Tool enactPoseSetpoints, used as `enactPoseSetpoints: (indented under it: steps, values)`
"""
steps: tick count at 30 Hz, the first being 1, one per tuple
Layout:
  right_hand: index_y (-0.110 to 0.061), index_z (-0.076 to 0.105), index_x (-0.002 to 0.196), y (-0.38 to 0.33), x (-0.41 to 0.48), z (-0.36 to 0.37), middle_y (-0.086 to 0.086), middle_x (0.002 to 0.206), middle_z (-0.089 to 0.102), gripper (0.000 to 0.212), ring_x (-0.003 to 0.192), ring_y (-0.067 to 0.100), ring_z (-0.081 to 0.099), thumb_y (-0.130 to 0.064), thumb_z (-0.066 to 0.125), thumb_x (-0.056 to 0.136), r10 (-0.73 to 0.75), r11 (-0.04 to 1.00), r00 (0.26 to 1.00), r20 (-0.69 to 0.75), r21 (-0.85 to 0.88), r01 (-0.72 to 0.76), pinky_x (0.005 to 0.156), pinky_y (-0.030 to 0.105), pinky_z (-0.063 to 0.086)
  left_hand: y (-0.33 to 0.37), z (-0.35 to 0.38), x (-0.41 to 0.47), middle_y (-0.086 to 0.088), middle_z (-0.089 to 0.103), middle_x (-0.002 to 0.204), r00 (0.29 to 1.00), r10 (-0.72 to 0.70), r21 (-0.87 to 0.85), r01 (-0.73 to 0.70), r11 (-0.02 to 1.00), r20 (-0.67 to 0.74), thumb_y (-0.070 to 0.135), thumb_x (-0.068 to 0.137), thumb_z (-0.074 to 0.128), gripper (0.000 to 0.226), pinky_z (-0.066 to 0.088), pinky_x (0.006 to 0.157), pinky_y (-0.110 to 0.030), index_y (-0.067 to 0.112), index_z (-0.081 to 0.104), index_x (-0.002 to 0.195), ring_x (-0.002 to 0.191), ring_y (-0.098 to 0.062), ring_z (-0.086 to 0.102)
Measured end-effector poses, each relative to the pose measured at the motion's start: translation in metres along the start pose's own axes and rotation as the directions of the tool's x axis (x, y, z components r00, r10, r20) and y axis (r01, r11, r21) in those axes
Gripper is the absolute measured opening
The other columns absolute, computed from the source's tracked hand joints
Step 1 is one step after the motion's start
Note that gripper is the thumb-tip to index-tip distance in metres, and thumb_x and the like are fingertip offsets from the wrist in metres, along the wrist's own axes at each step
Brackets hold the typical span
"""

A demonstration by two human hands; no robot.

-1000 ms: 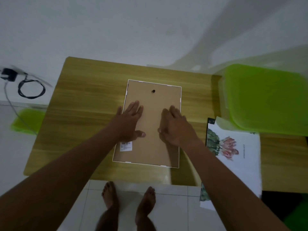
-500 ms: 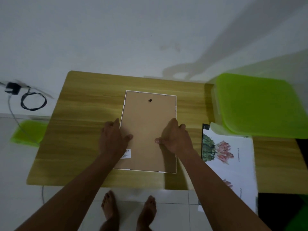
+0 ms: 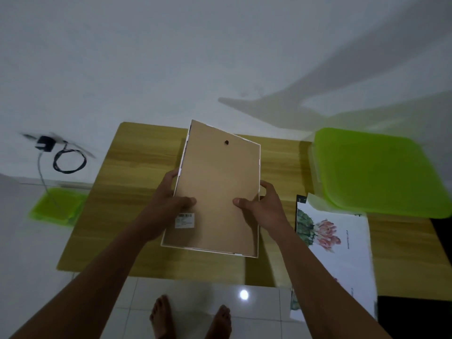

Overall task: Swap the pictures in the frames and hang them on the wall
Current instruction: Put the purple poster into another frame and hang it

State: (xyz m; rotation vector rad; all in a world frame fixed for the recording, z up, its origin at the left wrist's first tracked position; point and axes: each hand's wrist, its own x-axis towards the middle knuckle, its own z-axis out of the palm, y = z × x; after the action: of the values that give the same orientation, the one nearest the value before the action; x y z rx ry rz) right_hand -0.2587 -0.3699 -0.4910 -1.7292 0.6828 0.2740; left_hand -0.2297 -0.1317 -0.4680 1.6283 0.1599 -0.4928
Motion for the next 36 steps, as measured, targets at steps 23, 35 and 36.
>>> enactPoseSetpoints:
  steps: [23, 35, 36]
  values:
    - [-0.021, 0.059, 0.107, -0.112, -0.129, -0.005, -0.004, 0.089, 0.066, 0.033, 0.078, 0.016, 0.062, 0.0, 0.05, 0.084, -0.318, 0.922, 0.88, -0.353, 0.102, 0.374, 0.057, 0.024, 0.045, 0.063, 0.06, -0.113, 0.021, 0.052, 0.128, 0.826, 0.48, 0.504, -0.561, 0.657, 0.295, 0.048, 0.091, 0.056, 0.06, 0.04, 0.096, -0.02, 0.036, 0.035, 0.146, 0.12, -0.001, 0.05]
    - [-0.044, 0.037, 0.139, -0.133, -0.171, -0.069, 0.015, 0.102, 0.074, 0.083, 0.091, 0.036, 0.071, 0.017, 0.058, 0.086, -0.451, 0.805, 0.872, -0.192, 0.335, 0.49, 0.078, 0.052, 0.059, 0.172, -0.042, -0.081, -0.004, 0.07, 0.11, 0.901, 0.31, 0.194, -0.377, 0.906, 0.303, 0.014, 0.096, 0.057, 0.07, 0.057, 0.084, -0.043, 0.053, 0.027, 0.145, 0.1, -0.024, 0.069]
    - [-0.042, 0.037, 0.139, -0.138, -0.176, -0.075, 0.017, 0.104, 0.073, 0.082, 0.093, 0.038, 0.071, 0.017, 0.058, 0.086, -0.465, 0.788, 0.861, -0.204, 0.347, 0.508, 0.08, 0.054, 0.059, 0.184, -0.042, -0.086, -0.004, 0.069, 0.11, 0.879, 0.341, 0.172, -0.412, 0.895, 0.333, 0.013, 0.095, 0.059, 0.07, 0.057, 0.085, -0.044, 0.054, 0.028, 0.143, 0.101, -0.025, 0.068]
